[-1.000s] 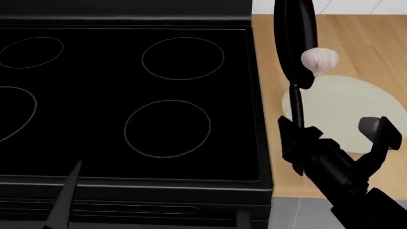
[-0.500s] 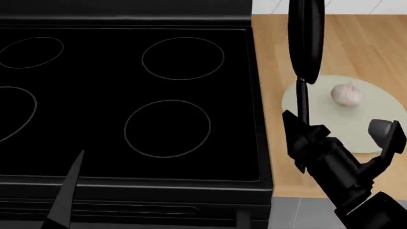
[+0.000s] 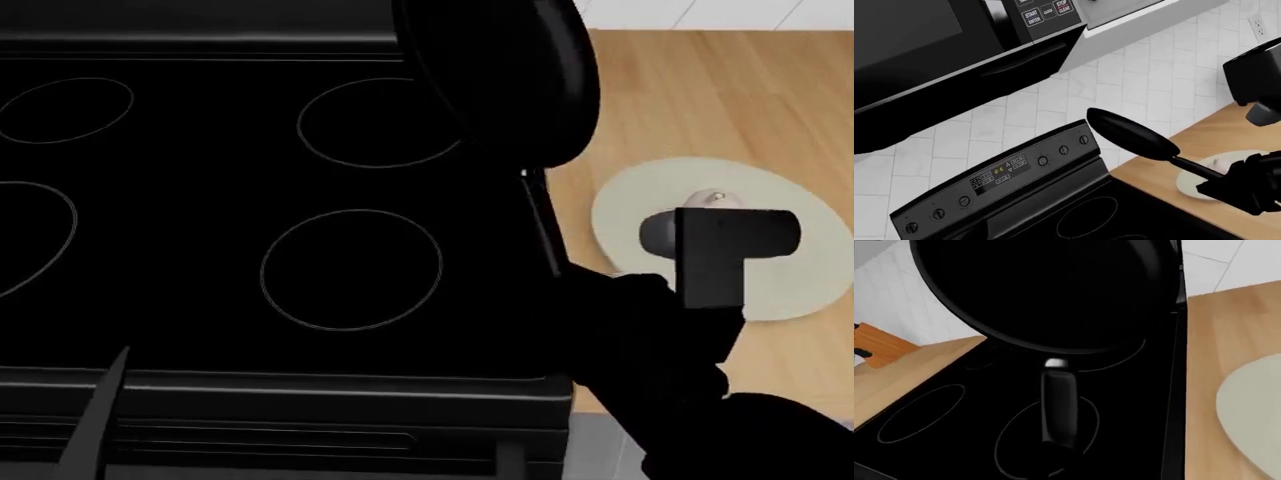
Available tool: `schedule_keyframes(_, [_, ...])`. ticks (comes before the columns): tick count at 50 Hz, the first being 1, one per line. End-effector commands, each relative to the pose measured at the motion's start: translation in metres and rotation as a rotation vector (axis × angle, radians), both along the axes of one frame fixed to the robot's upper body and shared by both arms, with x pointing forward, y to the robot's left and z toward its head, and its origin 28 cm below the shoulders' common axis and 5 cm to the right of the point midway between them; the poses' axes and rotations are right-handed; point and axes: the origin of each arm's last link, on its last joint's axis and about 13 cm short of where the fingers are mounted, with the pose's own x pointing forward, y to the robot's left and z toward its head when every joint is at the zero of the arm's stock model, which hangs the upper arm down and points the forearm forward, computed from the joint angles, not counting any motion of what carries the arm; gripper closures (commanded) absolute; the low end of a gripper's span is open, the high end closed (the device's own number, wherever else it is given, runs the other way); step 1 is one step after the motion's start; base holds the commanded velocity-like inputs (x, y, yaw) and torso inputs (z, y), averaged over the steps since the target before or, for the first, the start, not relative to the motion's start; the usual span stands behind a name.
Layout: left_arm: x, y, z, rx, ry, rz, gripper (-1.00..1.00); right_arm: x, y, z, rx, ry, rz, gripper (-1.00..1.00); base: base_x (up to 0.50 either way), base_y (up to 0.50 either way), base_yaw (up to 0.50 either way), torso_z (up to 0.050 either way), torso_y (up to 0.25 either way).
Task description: Pick up the pan and dump the vegetables in it onto the plate. Then return the pan to the stove.
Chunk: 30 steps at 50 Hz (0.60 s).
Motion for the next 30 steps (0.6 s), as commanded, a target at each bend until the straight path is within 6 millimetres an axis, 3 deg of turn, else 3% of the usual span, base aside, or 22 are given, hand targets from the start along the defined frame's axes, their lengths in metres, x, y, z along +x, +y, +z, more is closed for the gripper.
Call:
schedule_keyframes(1, [-0.008,0.012,-0.008,-0.032,0.012,0.007,-1.0,-0.042,0.011,0.035,-0.18,-0.087,0.023,1.0,0.0,0.0,0.0,0.0,0.011])
schedule_keyframes(6, [-0.011,0.018,-0.013,-0.041,0.015,0.022,-1.0,-0.061,0.005,0.041,-0.209,-0.053,0.02,1.0,0.0,0.0,0.0,0.0,0.0])
schedule_keyframes(14, [-0.013,0.018,-0.013,-0.048,0.022,0.011,-1.0,-0.064,0.01,0.048,-0.321,0.079,0.05,1.0,0.0,0.0,0.0,0.0,0.003])
schedule_keyframes(18, [-0.014,0.018,-0.013,-0.051,0.026,0.006,-1.0,-0.061,0.016,0.037,-0.412,0.177,0.052,1.0,0.0,0.0,0.0,0.0,0.0])
schedule_keyframes(22, [-0.014,0.018,-0.013,-0.056,0.03,0.001,-1.0,-0.06,0.02,0.041,-0.434,0.192,0.055,1.0,0.0,0.0,0.0,0.002,0.003])
schedule_keyframes(30, [-0.017,0.021,-0.015,-0.066,0.031,-0.007,-1.0,-0.037,0.032,0.047,-0.525,0.242,0.049,1.0,0.0,0.0,0.0,0.0,0.001])
